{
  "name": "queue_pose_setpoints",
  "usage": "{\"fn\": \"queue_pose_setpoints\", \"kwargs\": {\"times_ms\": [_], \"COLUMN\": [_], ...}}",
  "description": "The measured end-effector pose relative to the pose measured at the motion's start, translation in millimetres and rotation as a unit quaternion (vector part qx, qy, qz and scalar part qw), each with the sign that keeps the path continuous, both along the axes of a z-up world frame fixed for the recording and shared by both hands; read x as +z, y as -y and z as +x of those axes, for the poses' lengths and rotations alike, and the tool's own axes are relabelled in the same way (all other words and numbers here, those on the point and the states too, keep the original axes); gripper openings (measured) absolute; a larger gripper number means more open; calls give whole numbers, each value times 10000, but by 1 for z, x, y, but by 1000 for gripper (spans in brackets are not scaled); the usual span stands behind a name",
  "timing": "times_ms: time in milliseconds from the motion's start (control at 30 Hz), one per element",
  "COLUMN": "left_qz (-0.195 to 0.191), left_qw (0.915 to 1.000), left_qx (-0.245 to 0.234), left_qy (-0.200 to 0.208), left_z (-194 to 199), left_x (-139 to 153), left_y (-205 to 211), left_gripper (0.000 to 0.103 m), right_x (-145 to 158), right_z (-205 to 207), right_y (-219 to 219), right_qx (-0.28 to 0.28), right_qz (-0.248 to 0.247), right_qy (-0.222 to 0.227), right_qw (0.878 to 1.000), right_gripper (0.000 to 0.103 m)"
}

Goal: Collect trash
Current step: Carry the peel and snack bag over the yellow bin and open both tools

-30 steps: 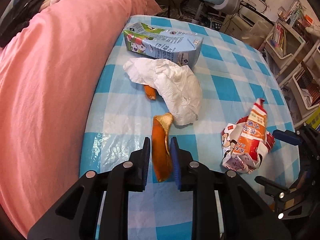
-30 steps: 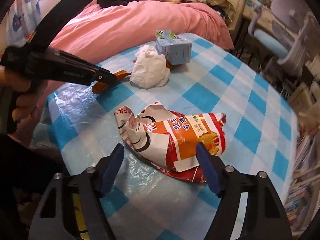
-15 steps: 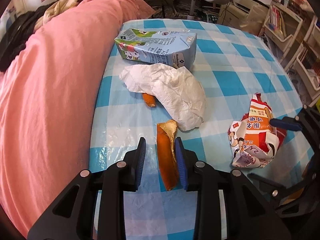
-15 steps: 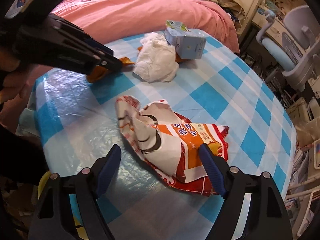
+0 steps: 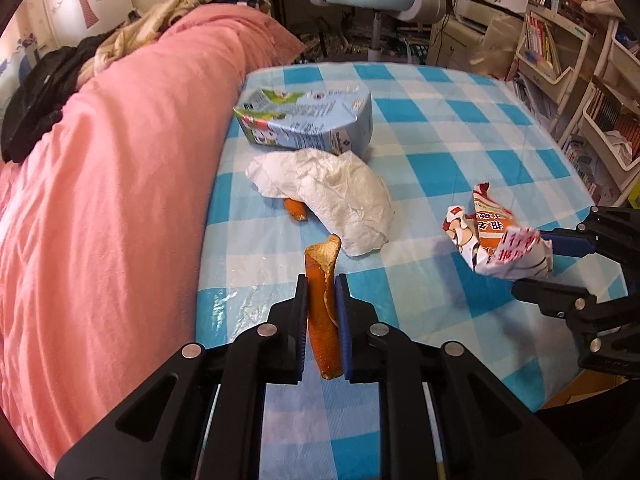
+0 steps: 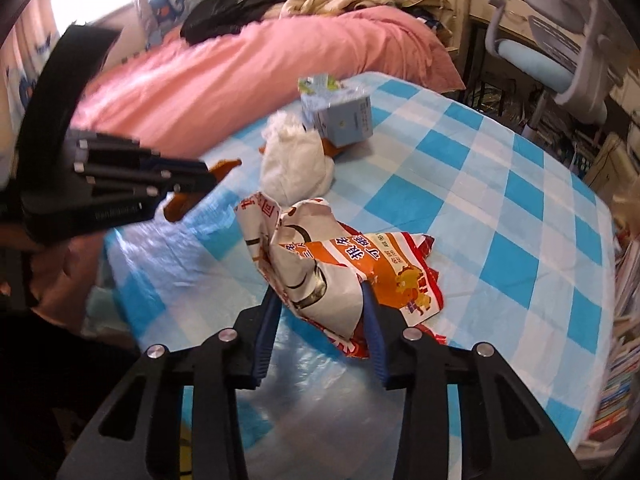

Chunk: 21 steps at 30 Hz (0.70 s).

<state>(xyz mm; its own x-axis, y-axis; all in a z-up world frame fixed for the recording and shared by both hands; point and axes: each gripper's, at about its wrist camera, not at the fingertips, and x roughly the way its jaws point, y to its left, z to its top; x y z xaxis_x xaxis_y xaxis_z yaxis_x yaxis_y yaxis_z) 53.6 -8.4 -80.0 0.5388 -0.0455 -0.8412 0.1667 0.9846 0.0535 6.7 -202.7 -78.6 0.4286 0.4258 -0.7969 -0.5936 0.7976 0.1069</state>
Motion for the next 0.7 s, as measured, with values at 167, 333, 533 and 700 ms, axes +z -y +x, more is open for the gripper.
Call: {"fn": "queue_pose_setpoints", "kwargs": {"times_ms": [167, 333, 533, 700], "left_qz": [-105, -300, -455, -482], "left_qw": [9993, 9966, 9926, 9916], "left_qx": [143, 321, 375, 343], "left_qy": [336, 692, 1064, 1146], "left_z": [-16, -40, -67, -83], "left_x": [19, 35, 50, 52], "left_y": [-6, -16, -19, -20], "left_gripper": [13, 13, 13, 13], "right_x": [16, 25, 27, 10], "right_z": [-11, -35, -85, -127], "right_y": [8, 10, -1, -18], "right_qx": [-49, 264, 945, 1431], "right_qz": [661, 1305, 1648, 1395], "right_qy": [-119, -437, -836, -1229], "right_qw": [9977, 9901, 9782, 9721], "right_gripper": [38, 38, 38, 38]}}
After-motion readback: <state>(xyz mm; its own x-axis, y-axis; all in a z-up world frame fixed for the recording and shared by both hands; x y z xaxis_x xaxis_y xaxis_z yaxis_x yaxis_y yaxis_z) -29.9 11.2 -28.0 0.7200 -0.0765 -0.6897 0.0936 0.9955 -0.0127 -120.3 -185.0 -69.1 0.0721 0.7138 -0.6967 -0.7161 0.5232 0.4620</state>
